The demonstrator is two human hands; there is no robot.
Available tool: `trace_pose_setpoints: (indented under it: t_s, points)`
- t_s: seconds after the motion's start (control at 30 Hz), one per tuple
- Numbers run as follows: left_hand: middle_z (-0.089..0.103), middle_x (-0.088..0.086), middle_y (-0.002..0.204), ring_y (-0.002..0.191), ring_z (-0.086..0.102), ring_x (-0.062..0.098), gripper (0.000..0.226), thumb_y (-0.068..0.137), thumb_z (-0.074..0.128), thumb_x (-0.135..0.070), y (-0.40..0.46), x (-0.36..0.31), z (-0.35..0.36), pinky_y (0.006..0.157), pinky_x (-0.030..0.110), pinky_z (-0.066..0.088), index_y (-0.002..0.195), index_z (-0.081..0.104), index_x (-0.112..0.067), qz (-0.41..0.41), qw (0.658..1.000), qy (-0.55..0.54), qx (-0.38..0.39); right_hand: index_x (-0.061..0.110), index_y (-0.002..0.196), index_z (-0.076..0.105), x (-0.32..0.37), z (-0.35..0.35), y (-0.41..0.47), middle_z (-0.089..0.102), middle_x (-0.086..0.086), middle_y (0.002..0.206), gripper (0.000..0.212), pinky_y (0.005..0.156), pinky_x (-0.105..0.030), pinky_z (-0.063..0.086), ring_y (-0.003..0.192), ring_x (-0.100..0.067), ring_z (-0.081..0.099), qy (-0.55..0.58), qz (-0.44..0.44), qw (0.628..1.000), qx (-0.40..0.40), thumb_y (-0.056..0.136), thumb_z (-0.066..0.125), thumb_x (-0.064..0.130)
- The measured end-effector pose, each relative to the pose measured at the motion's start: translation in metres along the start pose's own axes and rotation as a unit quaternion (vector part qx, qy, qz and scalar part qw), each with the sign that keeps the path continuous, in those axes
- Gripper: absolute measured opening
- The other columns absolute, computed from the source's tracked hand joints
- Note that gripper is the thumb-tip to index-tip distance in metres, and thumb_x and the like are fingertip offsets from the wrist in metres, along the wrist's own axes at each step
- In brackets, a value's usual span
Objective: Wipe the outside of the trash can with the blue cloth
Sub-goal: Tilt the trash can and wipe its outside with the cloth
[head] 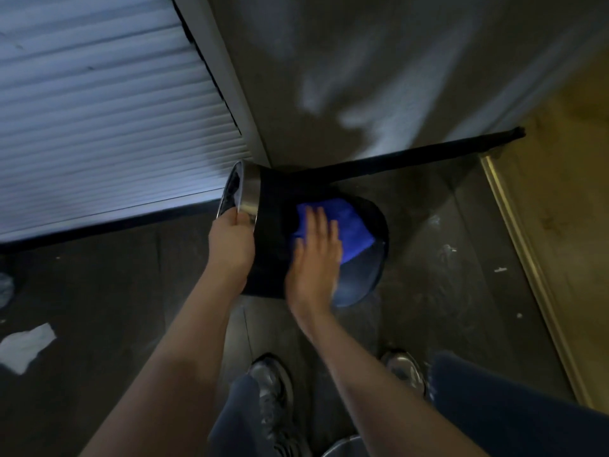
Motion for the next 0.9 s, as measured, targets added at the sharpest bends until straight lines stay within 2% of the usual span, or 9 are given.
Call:
trace_pose_setpoints:
  t_s: [0.13, 0.3, 0.37, 0.47, 0.6, 0.67, 0.7, 0.8, 0.9]
  points:
    - [0.060, 0.022, 0.083, 0.084, 0.056, 0.034, 0.030, 0.093, 0.037, -0.011, 0.004, 0.002, 0.002, 0.077, 0.047, 0.047, 0.070, 0.054, -0.016, -0.005, 1.000, -0.012, -0.021, 0.023, 0.140, 0.028, 0.035, 0.014, -0.014, 0.037, -0.002, 0.148, 0.052, 0.109, -0.039, 0.017, 0.138, -0.027, 0.028, -0.002, -0.086, 0.996, 0.012, 0.089, 0.033, 0.029]
    - [0.049, 0.008, 0.063, 0.069, 0.046, 0.025, 0.031, 0.092, 0.042, -0.013, 0.003, 0.006, -0.002, 0.064, 0.034, 0.036, 0.063, 0.052, -0.017, 0.013, 1.000, 0.004, -0.018, 0.023, 0.137, 0.037, -0.020, -0.004, -0.008, 0.044, -0.004, 0.143, 0.051, 0.106, -0.035, 0.031, 0.132, -0.027, 0.040, -0.108, -0.236, 0.964, 0.059, 0.086, 0.040, 0.029]
    - [0.051, 0.008, 0.068, 0.072, 0.047, 0.026, 0.030, 0.093, 0.041, -0.016, 0.001, 0.005, -0.003, 0.068, 0.037, 0.037, 0.065, 0.053, -0.017, 0.022, 0.999, 0.023, 0.003, 0.018, 0.135, 0.040, -0.051, -0.015, -0.005, 0.044, -0.008, 0.142, 0.048, 0.104, -0.041, 0.036, 0.132, -0.030, 0.040, -0.107, -0.189, 0.974, 0.062, 0.090, 0.034, 0.034]
    - [0.052, 0.012, 0.076, 0.074, 0.048, 0.025, 0.030, 0.094, 0.039, -0.017, -0.001, 0.003, -0.004, 0.071, 0.035, 0.037, 0.066, 0.052, -0.020, 0.054, 0.997, 0.056, 0.011, 0.015, 0.139, 0.032, -0.091, -0.034, 0.001, 0.035, -0.009, 0.147, 0.054, 0.111, -0.037, 0.024, 0.138, -0.025, 0.029, -0.022, -0.046, 0.997, 0.053, 0.094, 0.021, 0.043]
    - [0.048, -0.002, 0.063, 0.061, 0.044, 0.010, 0.032, 0.093, 0.039, -0.011, -0.013, -0.004, 0.008, 0.053, 0.011, 0.037, 0.064, 0.047, -0.020, 0.100, 0.990, 0.097, 0.009, 0.013, 0.138, 0.035, -0.111, -0.038, 0.047, 0.040, -0.011, 0.145, 0.042, 0.113, -0.037, 0.025, 0.136, -0.027, 0.033, 0.072, 0.151, 0.986, -0.008, 0.098, 0.031, 0.025]
    - [0.047, -0.003, 0.065, 0.063, 0.044, 0.011, 0.029, 0.094, 0.038, -0.011, -0.018, -0.004, 0.011, 0.055, 0.012, 0.037, 0.067, 0.048, -0.017, 0.113, 0.986, 0.122, 0.010, 0.016, 0.137, 0.037, -0.105, -0.036, 0.083, 0.042, -0.012, 0.143, 0.043, 0.111, -0.039, 0.027, 0.132, -0.030, 0.036, 0.079, 0.241, 0.966, 0.056, 0.097, 0.030, 0.030]
    - [0.048, 0.000, 0.066, 0.065, 0.046, 0.016, 0.027, 0.094, 0.038, -0.012, -0.019, -0.003, 0.011, 0.063, 0.022, 0.039, 0.070, 0.050, -0.012, 0.114, 0.985, 0.127, 0.013, 0.017, 0.137, 0.037, -0.097, -0.034, 0.099, 0.041, -0.012, 0.144, 0.043, 0.111, -0.038, 0.027, 0.132, -0.031, 0.036, 0.089, 0.259, 0.956, 0.105, 0.097, 0.030, 0.031]
    - [0.054, 0.014, 0.075, 0.077, 0.049, 0.025, 0.025, 0.094, 0.039, -0.013, -0.018, 0.000, 0.008, 0.075, 0.039, 0.042, 0.083, 0.055, 0.003, 0.120, 0.983, 0.137, 0.033, 0.013, 0.136, 0.039, -0.053, -0.025, 0.121, 0.040, -0.010, 0.144, 0.040, 0.106, -0.023, 0.022, 0.133, -0.027, 0.036, 0.169, 0.196, 0.951, 0.170, 0.098, 0.034, 0.024]
    - [0.054, 0.015, 0.076, 0.076, 0.048, 0.022, 0.023, 0.094, 0.040, -0.010, -0.017, -0.001, 0.009, 0.072, 0.034, 0.037, 0.083, 0.056, 0.002, 0.144, 0.978, 0.144, 0.050, 0.011, 0.134, 0.042, 0.003, -0.026, 0.098, 0.047, -0.012, 0.140, 0.039, 0.107, -0.029, 0.027, 0.130, -0.027, 0.041, 0.193, 0.056, 0.975, 0.093, 0.096, 0.035, 0.020]
Point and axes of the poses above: each hand's wrist, its own y-axis towards the middle knuckle, its own z-axis out of the palm, x = y × z, the point moved 1 cm from there along y, towards the middle knuckle
